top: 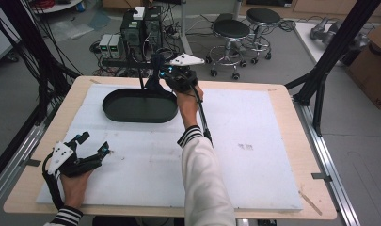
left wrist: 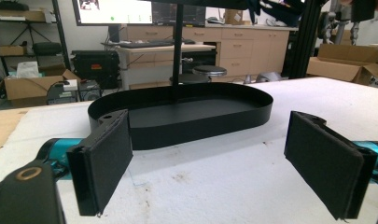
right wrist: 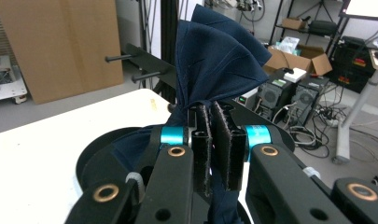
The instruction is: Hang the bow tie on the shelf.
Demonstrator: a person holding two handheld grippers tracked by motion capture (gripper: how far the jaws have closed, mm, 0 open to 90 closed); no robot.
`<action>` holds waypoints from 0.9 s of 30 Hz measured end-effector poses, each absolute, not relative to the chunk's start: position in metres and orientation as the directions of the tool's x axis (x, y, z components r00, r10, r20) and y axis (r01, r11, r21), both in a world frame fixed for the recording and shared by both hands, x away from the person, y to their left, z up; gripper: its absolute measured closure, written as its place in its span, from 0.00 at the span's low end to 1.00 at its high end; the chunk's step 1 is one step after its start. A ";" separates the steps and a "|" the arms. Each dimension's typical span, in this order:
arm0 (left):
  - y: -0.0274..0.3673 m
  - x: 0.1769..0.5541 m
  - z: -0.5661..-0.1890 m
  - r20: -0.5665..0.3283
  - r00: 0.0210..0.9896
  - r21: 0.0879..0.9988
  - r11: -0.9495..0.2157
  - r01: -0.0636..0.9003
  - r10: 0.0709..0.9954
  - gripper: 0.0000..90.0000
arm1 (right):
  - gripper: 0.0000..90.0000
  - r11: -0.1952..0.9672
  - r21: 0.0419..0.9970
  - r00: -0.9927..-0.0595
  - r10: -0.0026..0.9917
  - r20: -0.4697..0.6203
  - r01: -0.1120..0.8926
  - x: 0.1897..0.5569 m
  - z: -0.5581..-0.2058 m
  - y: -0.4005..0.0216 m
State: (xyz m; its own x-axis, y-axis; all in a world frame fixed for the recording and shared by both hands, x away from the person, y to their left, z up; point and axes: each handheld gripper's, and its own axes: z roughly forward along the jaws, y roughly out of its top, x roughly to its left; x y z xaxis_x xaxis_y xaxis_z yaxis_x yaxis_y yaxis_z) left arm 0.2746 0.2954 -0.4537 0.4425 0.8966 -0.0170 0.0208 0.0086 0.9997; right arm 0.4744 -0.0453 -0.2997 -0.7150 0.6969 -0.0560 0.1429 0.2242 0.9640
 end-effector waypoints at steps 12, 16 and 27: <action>0.295 0.275 -0.454 -0.019 0.440 1.000 0.010 0.023 0.898 0.17 | 0.94 0.194 0.965 -0.675 0.737 -0.025 0.176 0.498 -0.300 -0.046; 0.295 0.275 -0.454 -0.016 0.441 1.000 0.006 0.024 0.898 0.17 | 0.94 0.211 0.955 -0.665 0.747 -0.020 0.208 0.505 -0.308 -0.048; 0.295 0.275 -0.454 -0.016 0.442 1.000 0.006 0.026 0.897 0.17 | 0.94 0.237 0.942 -0.658 0.752 -0.025 0.236 0.511 -0.319 -0.049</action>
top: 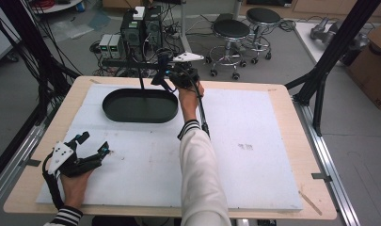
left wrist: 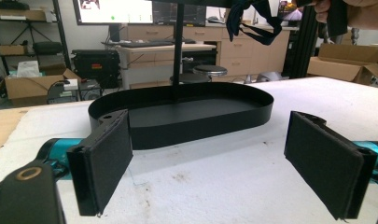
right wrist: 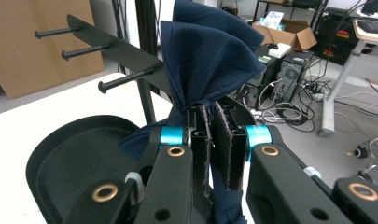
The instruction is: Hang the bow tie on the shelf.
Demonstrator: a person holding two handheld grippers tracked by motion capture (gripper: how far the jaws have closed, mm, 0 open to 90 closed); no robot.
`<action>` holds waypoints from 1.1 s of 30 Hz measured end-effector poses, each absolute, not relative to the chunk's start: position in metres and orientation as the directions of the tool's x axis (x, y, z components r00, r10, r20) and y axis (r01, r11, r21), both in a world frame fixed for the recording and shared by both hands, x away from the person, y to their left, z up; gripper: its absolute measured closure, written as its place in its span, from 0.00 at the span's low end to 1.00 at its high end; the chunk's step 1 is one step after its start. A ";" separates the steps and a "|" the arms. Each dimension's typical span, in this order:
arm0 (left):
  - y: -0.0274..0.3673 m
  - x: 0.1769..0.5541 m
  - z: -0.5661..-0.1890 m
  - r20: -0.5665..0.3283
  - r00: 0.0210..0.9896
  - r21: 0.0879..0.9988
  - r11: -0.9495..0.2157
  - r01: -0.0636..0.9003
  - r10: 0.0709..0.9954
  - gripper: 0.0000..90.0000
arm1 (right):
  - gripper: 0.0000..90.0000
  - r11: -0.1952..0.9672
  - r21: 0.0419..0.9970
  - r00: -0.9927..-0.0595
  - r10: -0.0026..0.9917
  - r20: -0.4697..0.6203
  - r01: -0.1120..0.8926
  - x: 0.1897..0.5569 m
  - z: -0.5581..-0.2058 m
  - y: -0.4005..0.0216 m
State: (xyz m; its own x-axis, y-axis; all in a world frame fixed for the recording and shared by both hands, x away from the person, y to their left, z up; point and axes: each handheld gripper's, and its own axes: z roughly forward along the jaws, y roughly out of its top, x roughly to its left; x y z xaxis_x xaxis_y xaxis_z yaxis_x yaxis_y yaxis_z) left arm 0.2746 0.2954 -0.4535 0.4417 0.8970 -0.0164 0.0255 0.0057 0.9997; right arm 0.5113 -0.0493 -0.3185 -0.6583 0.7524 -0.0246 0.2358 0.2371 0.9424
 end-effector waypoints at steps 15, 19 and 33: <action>0.295 0.275 -0.454 -0.017 0.441 1.000 0.006 0.025 0.897 0.17 | 0.89 0.277 0.928 -0.641 0.766 -0.056 0.250 0.512 -0.321 -0.055; 0.295 0.275 -0.454 -0.016 0.441 1.000 0.006 0.024 0.897 0.17 | 0.87 0.301 0.921 -0.635 0.768 -0.079 0.249 0.511 -0.320 -0.056; 0.295 0.275 -0.454 -0.016 0.442 1.000 0.006 0.024 0.897 0.17 | 0.66 0.352 0.892 -0.638 0.763 -0.098 0.284 0.510 -0.320 -0.063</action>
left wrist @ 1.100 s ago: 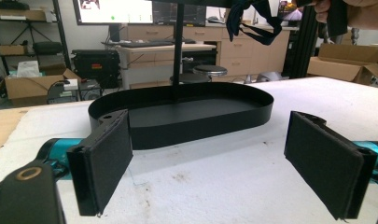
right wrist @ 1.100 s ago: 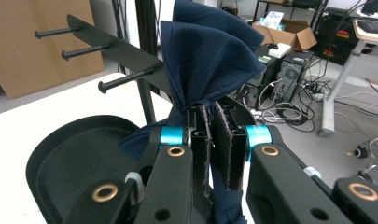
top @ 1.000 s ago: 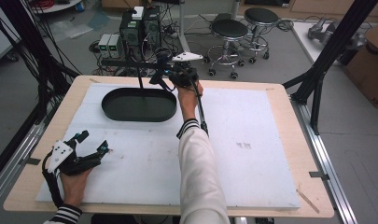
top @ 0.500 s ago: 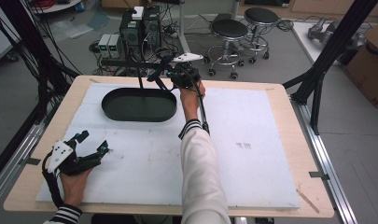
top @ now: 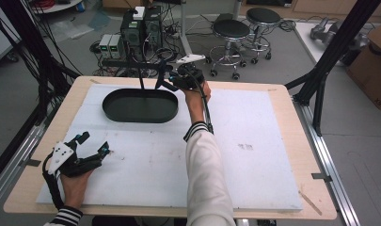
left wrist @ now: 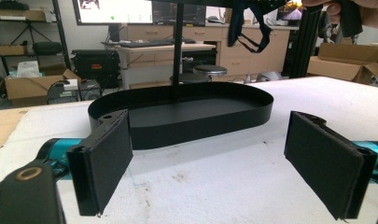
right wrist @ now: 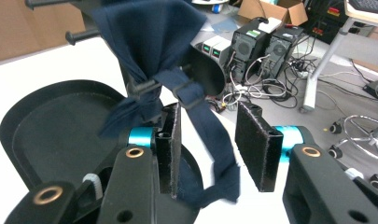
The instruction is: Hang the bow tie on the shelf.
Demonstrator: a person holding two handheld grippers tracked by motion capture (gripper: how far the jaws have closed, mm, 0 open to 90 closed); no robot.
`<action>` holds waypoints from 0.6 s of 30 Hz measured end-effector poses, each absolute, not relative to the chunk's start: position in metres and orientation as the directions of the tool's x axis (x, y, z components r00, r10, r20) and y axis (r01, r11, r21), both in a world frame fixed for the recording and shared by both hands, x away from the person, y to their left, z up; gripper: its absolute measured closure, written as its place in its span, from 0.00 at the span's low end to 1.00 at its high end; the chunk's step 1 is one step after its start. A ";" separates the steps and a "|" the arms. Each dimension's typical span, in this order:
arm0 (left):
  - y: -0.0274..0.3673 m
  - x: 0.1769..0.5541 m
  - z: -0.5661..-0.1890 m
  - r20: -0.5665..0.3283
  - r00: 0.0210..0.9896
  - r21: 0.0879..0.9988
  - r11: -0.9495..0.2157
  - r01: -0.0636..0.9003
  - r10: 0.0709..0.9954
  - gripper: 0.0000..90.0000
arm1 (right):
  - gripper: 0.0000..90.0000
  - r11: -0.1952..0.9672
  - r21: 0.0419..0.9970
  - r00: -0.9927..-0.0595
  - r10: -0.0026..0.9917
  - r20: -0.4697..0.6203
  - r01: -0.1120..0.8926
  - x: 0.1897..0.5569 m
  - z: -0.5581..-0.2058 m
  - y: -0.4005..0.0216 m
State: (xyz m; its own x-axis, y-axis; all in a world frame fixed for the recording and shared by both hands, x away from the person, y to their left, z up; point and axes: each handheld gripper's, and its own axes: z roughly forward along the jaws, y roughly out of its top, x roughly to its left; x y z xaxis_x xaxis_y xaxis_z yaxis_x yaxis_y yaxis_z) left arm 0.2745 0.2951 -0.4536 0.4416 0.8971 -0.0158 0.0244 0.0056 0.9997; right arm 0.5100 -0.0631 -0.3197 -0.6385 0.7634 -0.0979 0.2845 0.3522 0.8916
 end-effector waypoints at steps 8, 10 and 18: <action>0.295 0.275 -0.454 -0.014 0.442 1.000 0.005 0.023 0.897 0.17 | 0.51 0.321 0.891 -0.638 0.769 -0.047 0.322 0.507 -0.316 -0.074; 0.295 0.274 -0.454 -0.012 0.442 1.000 0.003 0.021 0.897 0.17 | 0.45 0.302 0.891 -0.644 0.765 -0.015 0.339 0.504 -0.313 -0.079; 0.294 0.274 -0.454 -0.005 0.442 1.000 -0.003 0.017 0.897 0.17 | 0.27 0.209 0.906 -0.641 0.763 0.083 0.367 0.470 -0.300 -0.121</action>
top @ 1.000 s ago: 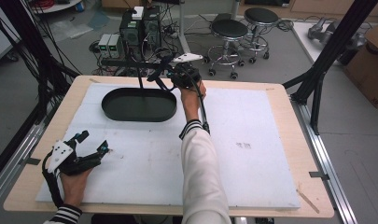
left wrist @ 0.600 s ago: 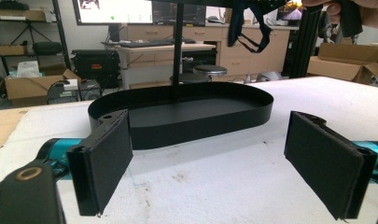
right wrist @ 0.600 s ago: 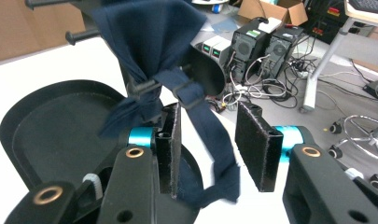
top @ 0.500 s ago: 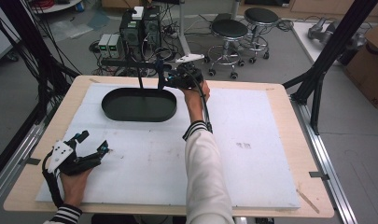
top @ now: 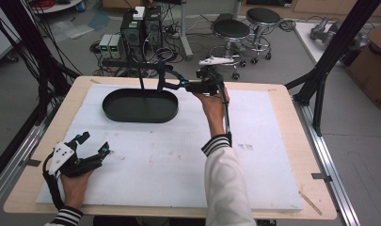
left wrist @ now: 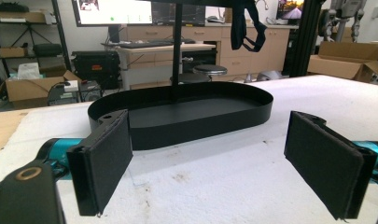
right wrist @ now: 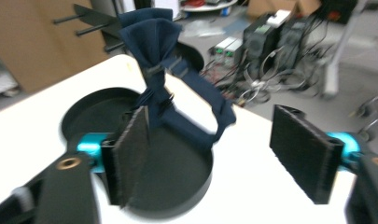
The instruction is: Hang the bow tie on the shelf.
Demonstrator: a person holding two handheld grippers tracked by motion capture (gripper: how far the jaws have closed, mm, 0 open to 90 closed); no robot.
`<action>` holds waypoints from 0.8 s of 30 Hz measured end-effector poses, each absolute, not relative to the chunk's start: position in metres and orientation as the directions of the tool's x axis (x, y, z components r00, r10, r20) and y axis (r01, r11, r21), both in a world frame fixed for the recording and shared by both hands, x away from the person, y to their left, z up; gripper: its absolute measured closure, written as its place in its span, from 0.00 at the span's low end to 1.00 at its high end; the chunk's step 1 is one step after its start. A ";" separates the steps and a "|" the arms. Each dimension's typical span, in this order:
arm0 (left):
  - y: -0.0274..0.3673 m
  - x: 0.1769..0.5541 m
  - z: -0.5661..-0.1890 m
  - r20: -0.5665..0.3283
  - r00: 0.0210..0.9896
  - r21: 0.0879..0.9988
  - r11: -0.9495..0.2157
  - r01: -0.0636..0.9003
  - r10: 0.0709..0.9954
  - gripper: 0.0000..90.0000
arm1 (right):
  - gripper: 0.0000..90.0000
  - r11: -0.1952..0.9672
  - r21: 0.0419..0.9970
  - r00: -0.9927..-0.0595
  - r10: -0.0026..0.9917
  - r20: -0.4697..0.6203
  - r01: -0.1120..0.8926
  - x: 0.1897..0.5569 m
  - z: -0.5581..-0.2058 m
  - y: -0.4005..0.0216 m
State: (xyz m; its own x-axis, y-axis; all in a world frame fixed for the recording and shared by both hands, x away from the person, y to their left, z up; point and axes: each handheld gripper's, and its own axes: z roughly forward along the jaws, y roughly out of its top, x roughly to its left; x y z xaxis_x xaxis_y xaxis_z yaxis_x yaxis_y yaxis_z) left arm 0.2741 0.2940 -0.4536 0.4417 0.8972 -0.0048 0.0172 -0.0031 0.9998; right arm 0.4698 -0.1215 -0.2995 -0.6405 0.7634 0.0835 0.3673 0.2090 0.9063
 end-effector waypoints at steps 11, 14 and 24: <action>0.294 0.274 -0.454 -0.003 0.443 1.000 -0.005 0.018 0.897 0.17 | 0.19 0.141 0.955 -0.640 0.766 0.062 0.261 0.390 -0.285 -0.195; 0.294 0.274 -0.454 -0.003 0.442 1.000 -0.006 0.019 0.897 0.17 | 0.18 0.141 0.961 -0.635 0.771 0.043 0.236 0.362 -0.286 -0.215; 0.294 0.274 -0.454 -0.005 0.443 1.000 -0.004 0.018 0.897 0.17 | 0.17 0.144 0.977 -0.572 0.820 -0.027 0.159 0.290 -0.324 -0.260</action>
